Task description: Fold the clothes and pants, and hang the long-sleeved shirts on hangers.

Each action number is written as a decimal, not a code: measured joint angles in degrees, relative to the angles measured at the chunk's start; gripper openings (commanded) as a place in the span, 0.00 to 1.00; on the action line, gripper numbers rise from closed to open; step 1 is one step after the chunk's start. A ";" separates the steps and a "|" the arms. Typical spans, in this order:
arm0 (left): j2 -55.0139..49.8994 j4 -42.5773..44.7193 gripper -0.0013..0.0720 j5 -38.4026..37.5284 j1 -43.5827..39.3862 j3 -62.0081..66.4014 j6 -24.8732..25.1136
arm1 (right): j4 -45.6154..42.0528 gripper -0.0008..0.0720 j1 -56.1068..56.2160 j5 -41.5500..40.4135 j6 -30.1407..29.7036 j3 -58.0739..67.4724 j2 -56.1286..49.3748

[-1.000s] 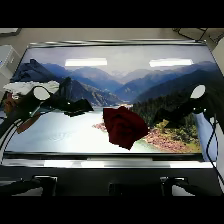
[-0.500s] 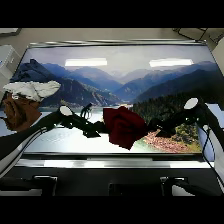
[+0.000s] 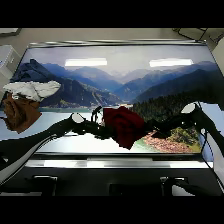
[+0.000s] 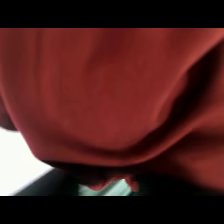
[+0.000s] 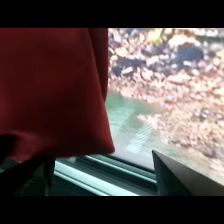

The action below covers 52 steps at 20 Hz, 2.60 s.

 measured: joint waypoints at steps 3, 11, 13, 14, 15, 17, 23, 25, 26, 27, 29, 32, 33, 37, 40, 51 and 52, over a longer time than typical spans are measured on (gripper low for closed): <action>-0.17 -1.36 0.05 3.06 -0.52 -0.02 0.02 | 2.40 0.76 0.00 -1.97 0.42 -1.64 -0.07; 3.48 1.57 0.05 -0.15 3.96 -0.02 2.21 | 4.57 0.06 2.21 -6.27 0.66 -5.46 -0.07; 5.38 3.45 0.05 -1.81 5.46 -0.02 2.38 | 4.66 0.06 4.72 -8.70 0.66 -5.84 -0.07; 6.40 4.39 0.05 -2.54 6.16 -0.02 2.40 | 4.81 0.06 5.75 -9.94 0.63 -5.95 -0.04; 7.61 5.42 0.05 -3.19 6.91 -0.02 2.43 | 4.81 0.06 6.56 -11.15 0.63 -5.99 0.11; 10.25 7.41 0.05 -4.52 8.59 -0.02 2.54 | 4.07 0.06 7.41 -12.79 0.66 -5.29 1.01; 21.24 14.47 0.05 -9.75 15.67 7.54 5.66 | -11.30 0.06 8.13 -14.21 3.37 10.32 11.06; 25.59 15.41 0.05 -10.67 17.77 14.80 6.69 | -17.64 0.06 8.17 -15.34 4.37 19.78 15.61; 27.85 15.43 0.05 -10.54 18.56 19.32 7.02 | -19.71 0.06 8.17 -15.82 4.59 24.33 17.68; 29.77 15.47 0.05 -10.16 19.04 23.47 7.19 | -21.31 0.06 8.20 -16.48 4.98 29.16 19.91; 33.70 15.82 0.05 -8.17 19.74 31.41 7.45 | -23.02 0.06 8.20 -17.29 5.25 36.87 24.09; 38.80 16.98 0.05 -5.55 20.15 37.79 7.50 | -24.09 0.06 8.22 -17.68 5.57 43.25 30.29; 40.19 18.88 0.05 -5.22 20.24 38.91 6.51 | -24.57 0.06 8.22 -16.68 5.60 44.26 31.85; 42.21 27.74 0.05 -11.43 20.33 37.73 -1.68 | -25.35 0.06 8.22 -1.31 7.41 44.06 33.97; 42.07 31.23 0.05 -17.20 18.40 25.46 -4.85 | -23.78 0.06 8.22 10.51 9.05 32.89 32.89; 24.06 21.81 0.99 1.70 10.25 -11.63 -7.89 | -5.99 0.82 8.07 -23.69 18.32 -11.69 22.05; 22.99 21.49 0.99 0.76 11.10 -10.03 -7.61 | -5.60 0.85 7.48 -24.28 18.53 -10.32 21.35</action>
